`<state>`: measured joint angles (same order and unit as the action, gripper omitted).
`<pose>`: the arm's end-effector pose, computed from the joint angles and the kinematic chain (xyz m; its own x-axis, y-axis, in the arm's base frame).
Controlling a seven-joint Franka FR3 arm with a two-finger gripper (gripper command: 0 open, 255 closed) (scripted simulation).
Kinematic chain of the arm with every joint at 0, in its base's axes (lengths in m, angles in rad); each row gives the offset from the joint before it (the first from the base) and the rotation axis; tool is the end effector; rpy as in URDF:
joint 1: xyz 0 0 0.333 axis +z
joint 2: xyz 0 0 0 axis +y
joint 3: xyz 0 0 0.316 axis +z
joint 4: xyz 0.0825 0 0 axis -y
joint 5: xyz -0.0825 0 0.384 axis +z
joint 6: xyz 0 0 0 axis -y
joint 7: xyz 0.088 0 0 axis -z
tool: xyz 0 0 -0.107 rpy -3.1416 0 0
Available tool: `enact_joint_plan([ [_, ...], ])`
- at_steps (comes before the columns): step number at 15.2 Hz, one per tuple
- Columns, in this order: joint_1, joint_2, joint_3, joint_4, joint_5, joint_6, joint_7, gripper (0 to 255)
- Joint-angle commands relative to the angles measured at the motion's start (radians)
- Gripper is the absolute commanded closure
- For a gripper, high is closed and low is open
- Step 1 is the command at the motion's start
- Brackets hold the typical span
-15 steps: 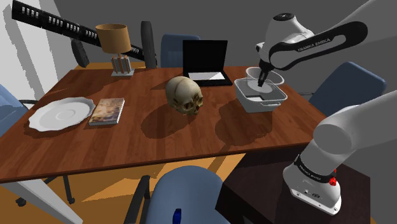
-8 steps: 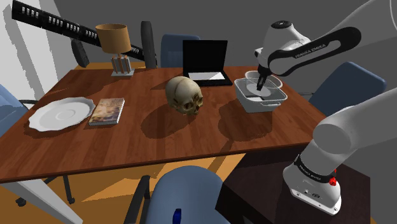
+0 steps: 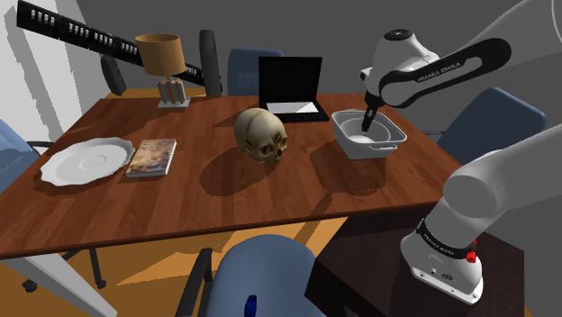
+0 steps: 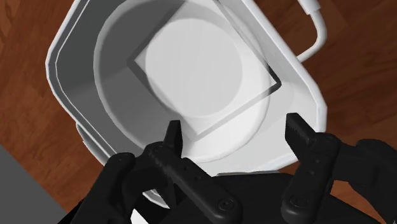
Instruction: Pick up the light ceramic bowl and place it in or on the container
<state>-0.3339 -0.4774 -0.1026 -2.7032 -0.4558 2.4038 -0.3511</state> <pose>0.3520 -0.1657 0.3929 0.9719 0.2346 0.0172 0.2157 -0.9183 0.3320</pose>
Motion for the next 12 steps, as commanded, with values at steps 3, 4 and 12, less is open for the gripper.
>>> enact_joint_plan([
  [3, 0.000, 0.000, 0.000, -0.001, 0.000, 0.000, 0.000, 0],
  [4, 0.010, -0.031, 0.006, 0.009, 0.015, -0.041, -0.008, 0],
  [12, 0.034, -0.105, 0.024, 0.046, 0.054, -0.155, -0.026, 0],
])
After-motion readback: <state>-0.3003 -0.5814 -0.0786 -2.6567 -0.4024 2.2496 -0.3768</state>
